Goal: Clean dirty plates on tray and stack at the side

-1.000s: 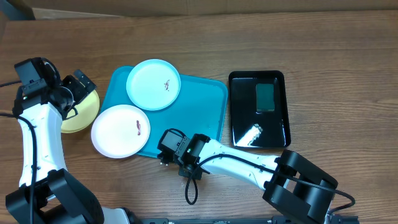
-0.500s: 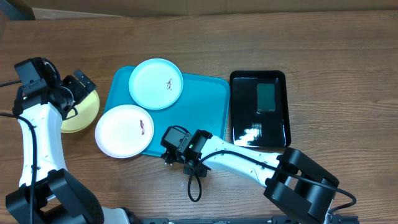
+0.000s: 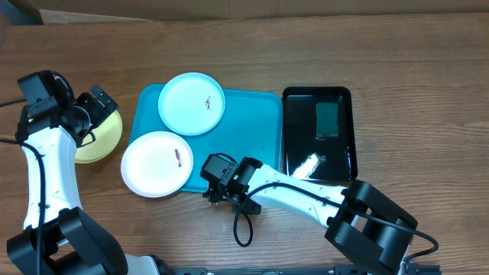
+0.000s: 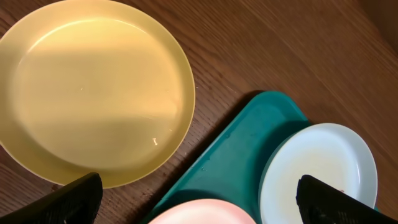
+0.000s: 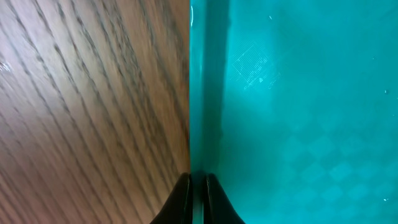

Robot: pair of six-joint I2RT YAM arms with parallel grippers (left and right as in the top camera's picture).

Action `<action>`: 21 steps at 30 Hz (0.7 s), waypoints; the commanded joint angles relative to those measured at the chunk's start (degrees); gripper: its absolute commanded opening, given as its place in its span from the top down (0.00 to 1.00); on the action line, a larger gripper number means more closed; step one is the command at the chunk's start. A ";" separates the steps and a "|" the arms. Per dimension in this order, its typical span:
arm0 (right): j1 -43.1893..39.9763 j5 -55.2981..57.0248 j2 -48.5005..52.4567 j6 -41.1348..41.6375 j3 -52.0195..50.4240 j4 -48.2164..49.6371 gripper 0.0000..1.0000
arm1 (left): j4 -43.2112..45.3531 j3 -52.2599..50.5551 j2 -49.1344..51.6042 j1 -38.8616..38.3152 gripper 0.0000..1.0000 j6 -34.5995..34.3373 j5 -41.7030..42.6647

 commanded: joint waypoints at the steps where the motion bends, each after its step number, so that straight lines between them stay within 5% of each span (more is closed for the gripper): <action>1: -1.46 3.69 1.38 -2.16 -1.49 -0.66 0.96 | 0.04 0.17 0.28 -0.37 0.00 -0.79 0.61; 18: -1.46 6.38 1.38 -5.33 -1.49 -1.64 0.96 | 0.04 0.17 0.28 -0.37 0.00 -0.79 0.61; 21: -1.46 6.38 1.38 -5.31 -1.49 -1.62 0.87 | 0.04 0.17 0.28 -0.37 0.00 -0.79 0.61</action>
